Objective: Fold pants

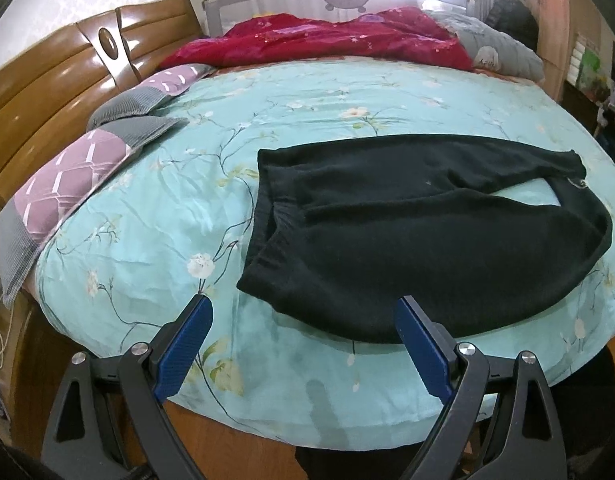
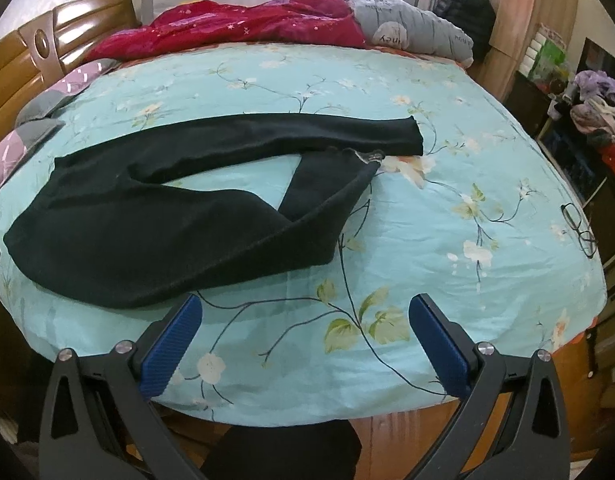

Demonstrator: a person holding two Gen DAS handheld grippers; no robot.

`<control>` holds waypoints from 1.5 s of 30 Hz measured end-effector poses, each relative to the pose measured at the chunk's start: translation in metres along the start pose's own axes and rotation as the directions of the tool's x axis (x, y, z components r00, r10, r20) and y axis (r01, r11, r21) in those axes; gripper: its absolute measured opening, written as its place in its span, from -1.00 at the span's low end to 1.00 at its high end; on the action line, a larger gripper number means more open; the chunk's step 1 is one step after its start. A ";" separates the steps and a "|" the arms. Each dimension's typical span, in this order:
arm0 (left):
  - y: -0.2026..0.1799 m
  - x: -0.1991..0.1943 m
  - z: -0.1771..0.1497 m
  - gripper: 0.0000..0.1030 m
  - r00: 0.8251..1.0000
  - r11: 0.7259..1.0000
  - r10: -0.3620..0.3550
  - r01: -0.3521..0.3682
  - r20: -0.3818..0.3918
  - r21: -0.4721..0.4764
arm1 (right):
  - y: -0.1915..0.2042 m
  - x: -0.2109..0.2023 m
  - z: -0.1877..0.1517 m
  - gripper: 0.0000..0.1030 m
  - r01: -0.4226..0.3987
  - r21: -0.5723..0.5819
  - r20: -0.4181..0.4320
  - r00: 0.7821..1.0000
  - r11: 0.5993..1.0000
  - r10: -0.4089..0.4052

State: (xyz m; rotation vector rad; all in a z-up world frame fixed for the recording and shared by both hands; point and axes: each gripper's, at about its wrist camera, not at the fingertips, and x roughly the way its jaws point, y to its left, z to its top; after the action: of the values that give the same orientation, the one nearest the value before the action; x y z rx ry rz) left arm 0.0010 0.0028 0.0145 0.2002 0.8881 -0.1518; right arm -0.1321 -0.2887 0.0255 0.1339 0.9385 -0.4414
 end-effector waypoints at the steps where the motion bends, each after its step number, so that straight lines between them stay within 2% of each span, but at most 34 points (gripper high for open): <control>1: 0.000 0.000 0.000 0.81 1.000 1.000 0.001 -0.001 0.000 0.004 | 0.000 0.002 0.001 1.00 -0.002 0.001 -0.002 1.000 1.000 0.002; 9: -0.016 0.008 0.003 0.81 1.000 0.999 0.010 -0.009 -0.022 0.048 | -0.002 0.010 0.001 1.00 -0.007 0.006 -0.008 1.000 1.000 0.008; 20: -0.031 0.014 0.009 0.81 0.999 0.999 0.002 0.001 -0.052 0.054 | -0.018 0.024 0.002 1.00 -0.021 0.067 -0.023 0.999 0.998 0.022; 37: -0.052 0.022 0.014 0.81 0.997 0.996 0.003 0.004 -0.076 0.092 | -0.022 0.031 0.001 1.00 -0.013 0.040 -0.032 0.999 0.999 0.014; 41: -0.054 0.025 0.011 0.81 0.997 0.994 0.018 -0.010 -0.077 0.110 | -0.021 0.035 0.002 1.00 -0.017 0.010 -0.042 0.999 1.000 0.017; 45: -0.051 0.027 0.008 0.81 0.995 0.988 0.064 -0.052 -0.075 0.148 | -0.026 0.040 0.003 1.00 -0.005 -0.040 -0.057 0.998 0.999 0.003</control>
State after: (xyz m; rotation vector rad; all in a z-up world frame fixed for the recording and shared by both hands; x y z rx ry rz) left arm 0.0128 -0.0498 -0.0076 0.3703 0.9501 -0.1553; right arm -0.1203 -0.3249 -0.0028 0.1121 1.0022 -0.4169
